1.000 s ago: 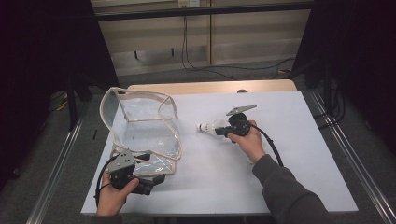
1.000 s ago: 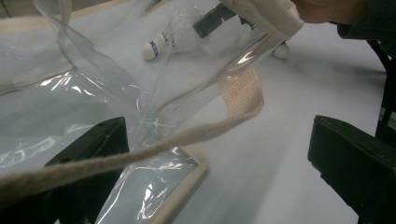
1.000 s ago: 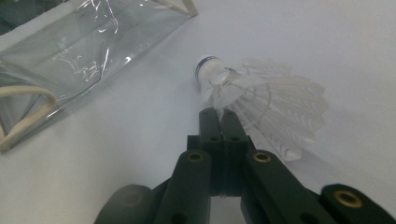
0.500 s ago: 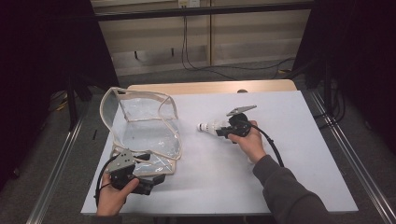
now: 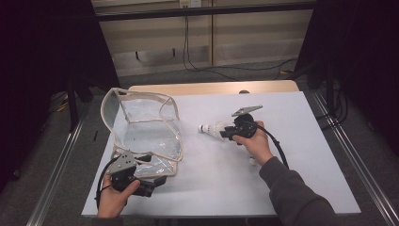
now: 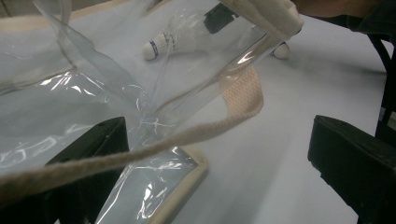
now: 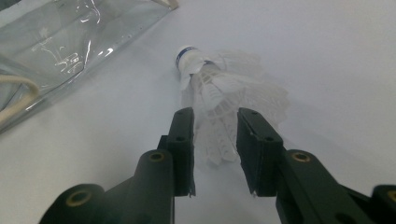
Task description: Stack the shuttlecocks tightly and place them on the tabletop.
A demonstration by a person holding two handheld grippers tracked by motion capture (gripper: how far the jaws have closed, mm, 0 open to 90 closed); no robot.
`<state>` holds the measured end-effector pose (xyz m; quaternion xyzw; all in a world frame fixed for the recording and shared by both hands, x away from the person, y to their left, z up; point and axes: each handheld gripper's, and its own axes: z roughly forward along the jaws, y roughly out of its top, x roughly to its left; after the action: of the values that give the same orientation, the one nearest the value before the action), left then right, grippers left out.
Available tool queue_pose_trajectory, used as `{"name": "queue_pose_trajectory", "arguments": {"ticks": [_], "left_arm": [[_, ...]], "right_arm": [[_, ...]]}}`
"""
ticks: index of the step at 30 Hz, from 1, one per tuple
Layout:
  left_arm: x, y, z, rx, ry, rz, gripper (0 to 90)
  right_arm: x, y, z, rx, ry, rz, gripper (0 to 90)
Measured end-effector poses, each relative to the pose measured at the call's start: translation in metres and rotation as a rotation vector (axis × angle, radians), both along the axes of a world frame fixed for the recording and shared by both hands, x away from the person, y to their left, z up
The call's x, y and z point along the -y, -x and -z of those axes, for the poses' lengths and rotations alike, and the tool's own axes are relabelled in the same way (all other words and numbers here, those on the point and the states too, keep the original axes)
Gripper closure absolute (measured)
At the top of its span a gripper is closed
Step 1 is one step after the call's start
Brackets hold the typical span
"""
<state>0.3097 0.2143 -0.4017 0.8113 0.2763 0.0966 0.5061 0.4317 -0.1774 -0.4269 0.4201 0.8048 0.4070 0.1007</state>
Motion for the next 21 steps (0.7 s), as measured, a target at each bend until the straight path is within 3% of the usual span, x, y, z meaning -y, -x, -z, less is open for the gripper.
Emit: {"name": "queue_pose_trajectory", "arguments": {"ticks": [21], "left_arm": [[0.000,0.000,0.000,0.001,-0.001,-0.004,5.3]], "right_arm": [[0.024,0.015,-0.012,0.013,0.006,0.012,49.6]]}}
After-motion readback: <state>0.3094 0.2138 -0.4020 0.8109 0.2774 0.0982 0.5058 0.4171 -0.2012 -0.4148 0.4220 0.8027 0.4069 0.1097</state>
